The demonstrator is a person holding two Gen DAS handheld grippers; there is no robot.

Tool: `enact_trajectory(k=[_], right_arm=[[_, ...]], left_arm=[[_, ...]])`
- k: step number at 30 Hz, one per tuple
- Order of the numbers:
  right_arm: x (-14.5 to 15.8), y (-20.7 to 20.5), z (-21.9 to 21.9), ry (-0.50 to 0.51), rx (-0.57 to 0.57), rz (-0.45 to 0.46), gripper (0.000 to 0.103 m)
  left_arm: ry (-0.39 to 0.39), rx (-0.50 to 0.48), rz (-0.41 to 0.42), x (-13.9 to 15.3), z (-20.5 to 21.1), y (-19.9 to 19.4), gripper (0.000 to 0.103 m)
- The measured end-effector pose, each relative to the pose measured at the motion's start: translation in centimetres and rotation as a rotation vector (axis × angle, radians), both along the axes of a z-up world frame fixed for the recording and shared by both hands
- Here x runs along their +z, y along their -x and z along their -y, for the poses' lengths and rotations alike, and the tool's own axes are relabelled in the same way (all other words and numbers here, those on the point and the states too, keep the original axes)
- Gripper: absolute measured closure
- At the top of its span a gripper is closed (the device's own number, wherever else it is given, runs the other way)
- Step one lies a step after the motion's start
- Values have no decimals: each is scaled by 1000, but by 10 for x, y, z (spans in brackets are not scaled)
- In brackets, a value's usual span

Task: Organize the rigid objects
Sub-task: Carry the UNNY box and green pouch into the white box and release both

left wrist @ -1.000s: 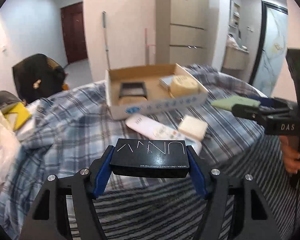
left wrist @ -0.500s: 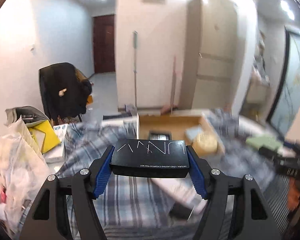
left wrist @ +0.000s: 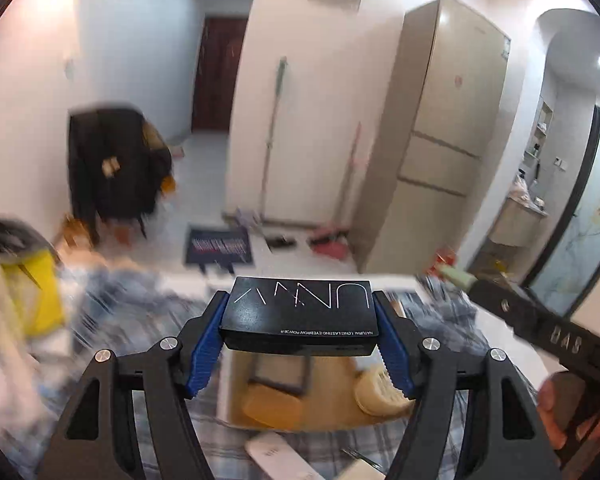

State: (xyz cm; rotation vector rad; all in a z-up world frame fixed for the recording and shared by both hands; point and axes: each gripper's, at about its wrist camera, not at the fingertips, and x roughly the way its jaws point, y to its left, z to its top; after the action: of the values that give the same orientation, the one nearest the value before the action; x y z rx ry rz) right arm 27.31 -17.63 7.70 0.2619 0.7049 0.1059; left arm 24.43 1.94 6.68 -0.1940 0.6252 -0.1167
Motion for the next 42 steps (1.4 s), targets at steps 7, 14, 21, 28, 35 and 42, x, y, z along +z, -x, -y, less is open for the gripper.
enact_trajectory(k=[7, 14, 21, 28, 35, 42], right_arm=[[-58, -25, 1, 33, 26, -128, 7], [-71, -31, 1, 54, 36, -178, 7], [-75, -35, 1, 67, 34, -187, 7], [-77, -38, 4, 65, 23, -195, 7], [-77, -37, 3, 56, 35, -178, 7], [-78, -38, 6, -15, 74, -116, 7]], left_arm=[[-131, -42, -305, -78, 20, -31, 32], [-168, -54, -385, -101, 27, -37, 32], [-181, -92, -395, -126, 29, -47, 32], [-223, -73, -429, -138, 31, -52, 32], [-183, -103, -416, -135, 32, -53, 27], [-137, -44, -308, -110, 8, -49, 15]])
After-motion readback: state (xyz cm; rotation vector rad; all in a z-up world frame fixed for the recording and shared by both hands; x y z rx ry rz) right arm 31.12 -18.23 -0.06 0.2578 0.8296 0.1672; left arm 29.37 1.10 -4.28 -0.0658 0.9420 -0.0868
